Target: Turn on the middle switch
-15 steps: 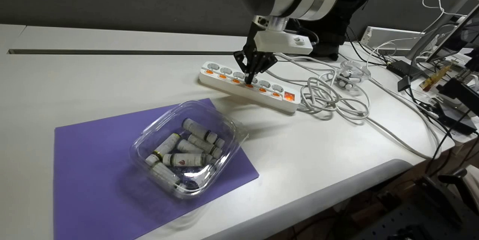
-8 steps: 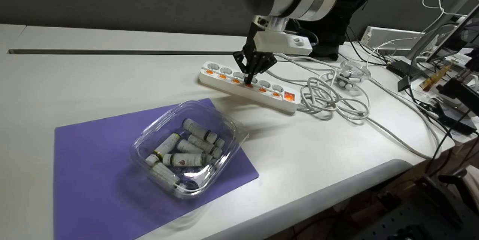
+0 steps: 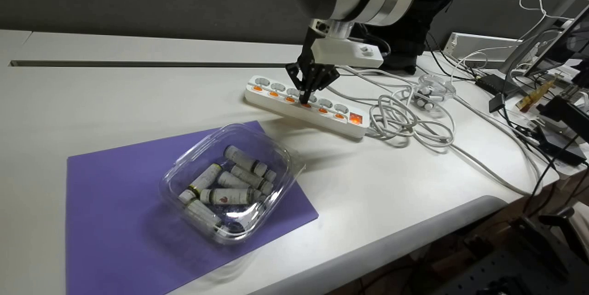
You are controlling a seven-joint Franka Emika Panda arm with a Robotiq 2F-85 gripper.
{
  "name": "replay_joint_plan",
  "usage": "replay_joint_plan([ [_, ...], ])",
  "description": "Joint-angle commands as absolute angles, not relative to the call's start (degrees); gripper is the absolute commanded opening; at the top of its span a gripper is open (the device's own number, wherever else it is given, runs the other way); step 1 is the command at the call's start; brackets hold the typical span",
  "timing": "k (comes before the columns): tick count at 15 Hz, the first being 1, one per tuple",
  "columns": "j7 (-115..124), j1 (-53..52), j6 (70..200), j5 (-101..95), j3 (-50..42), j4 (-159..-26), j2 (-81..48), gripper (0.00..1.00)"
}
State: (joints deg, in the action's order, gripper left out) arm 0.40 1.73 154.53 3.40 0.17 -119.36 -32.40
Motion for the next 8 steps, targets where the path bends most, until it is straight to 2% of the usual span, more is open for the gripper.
replay_joint_plan([
  [1, 1.1, 1.0, 154.5, 2.6, -0.4, -119.3, -33.5, 0.00],
  [8, 5.1, -6.0, 157.4, -6.3, -6.2, -120.3, -35.5, 0.00],
])
